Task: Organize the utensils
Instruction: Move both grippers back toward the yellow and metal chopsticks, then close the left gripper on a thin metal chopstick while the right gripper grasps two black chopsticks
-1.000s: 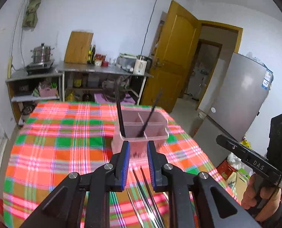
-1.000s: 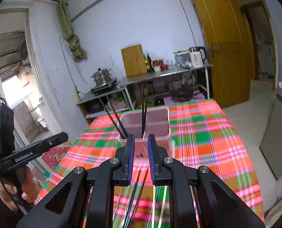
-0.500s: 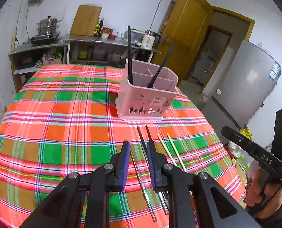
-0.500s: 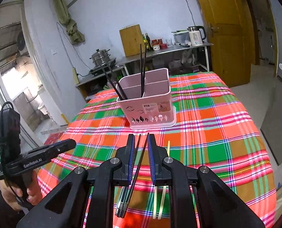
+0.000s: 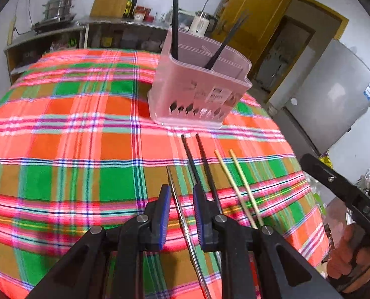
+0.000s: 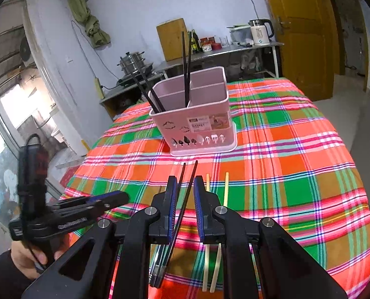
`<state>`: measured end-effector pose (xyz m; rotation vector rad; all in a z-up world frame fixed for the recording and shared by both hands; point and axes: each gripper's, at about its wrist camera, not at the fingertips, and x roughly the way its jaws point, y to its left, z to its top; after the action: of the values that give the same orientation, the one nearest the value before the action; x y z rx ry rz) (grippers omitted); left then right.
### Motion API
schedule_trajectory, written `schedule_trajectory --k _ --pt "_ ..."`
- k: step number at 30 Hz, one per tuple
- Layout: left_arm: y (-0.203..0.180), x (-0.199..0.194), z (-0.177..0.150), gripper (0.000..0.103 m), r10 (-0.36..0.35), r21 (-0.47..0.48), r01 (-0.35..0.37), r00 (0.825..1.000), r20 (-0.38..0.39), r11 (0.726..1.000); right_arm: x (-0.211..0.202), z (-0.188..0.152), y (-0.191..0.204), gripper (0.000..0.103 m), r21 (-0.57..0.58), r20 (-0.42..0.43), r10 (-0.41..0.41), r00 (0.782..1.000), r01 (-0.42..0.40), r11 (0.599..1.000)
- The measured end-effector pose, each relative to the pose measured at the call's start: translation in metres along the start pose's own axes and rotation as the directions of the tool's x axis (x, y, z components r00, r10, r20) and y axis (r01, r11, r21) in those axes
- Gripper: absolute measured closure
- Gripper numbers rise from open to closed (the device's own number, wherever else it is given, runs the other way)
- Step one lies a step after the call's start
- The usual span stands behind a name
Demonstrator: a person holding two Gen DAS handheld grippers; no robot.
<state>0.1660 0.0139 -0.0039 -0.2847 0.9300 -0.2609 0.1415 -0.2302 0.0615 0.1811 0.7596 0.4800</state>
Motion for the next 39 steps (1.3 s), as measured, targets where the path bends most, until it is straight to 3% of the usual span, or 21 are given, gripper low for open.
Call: schedule_trajectory --k 12,14,17,20,26,31,39 --pt "0.002 0.052 0.001 0.085 0.053 -0.01 -0.054 0.994 -0.098 0.998 0.018 -0.004 -0.007 0.089 0.014 -0.036 0.008 0.999 -0.007 1.0" --pt "-0.001 0.054 0.001 0.085 0.066 0.005 -0.066 0.995 -0.08 0.998 0.021 -0.005 -0.007 0.089 0.013 -0.041 0.011 0.999 -0.01 1.0" --pt "-0.006 0.056 0.0 0.095 0.128 0.056 -0.125 0.99 -0.064 0.991 0.028 -0.006 -0.005 0.089 0.013 -0.058 0.02 0.998 -0.02 1.0" --pt "0.001 0.053 -0.001 0.098 0.121 0.048 -0.118 0.991 -0.061 0.992 0.035 -0.006 0.0 0.089 0.0 -0.072 0.03 0.997 -0.03 1.0" --pt "0.033 0.036 0.0 0.099 0.174 -0.004 -0.174 0.984 -0.044 0.985 0.064 -0.012 0.019 0.089 -0.038 -0.133 0.047 0.99 -0.053 0.998" --pt "0.065 0.021 -0.002 0.099 0.191 -0.068 -0.193 0.981 -0.034 0.979 0.097 -0.014 0.033 0.089 -0.079 -0.196 0.019 0.98 -0.035 0.996" --pt "0.089 0.009 -0.006 0.098 0.152 -0.118 -0.155 0.988 -0.038 0.981 0.134 -0.017 0.035 0.089 -0.093 -0.265 -0.025 0.964 0.0 0.996"
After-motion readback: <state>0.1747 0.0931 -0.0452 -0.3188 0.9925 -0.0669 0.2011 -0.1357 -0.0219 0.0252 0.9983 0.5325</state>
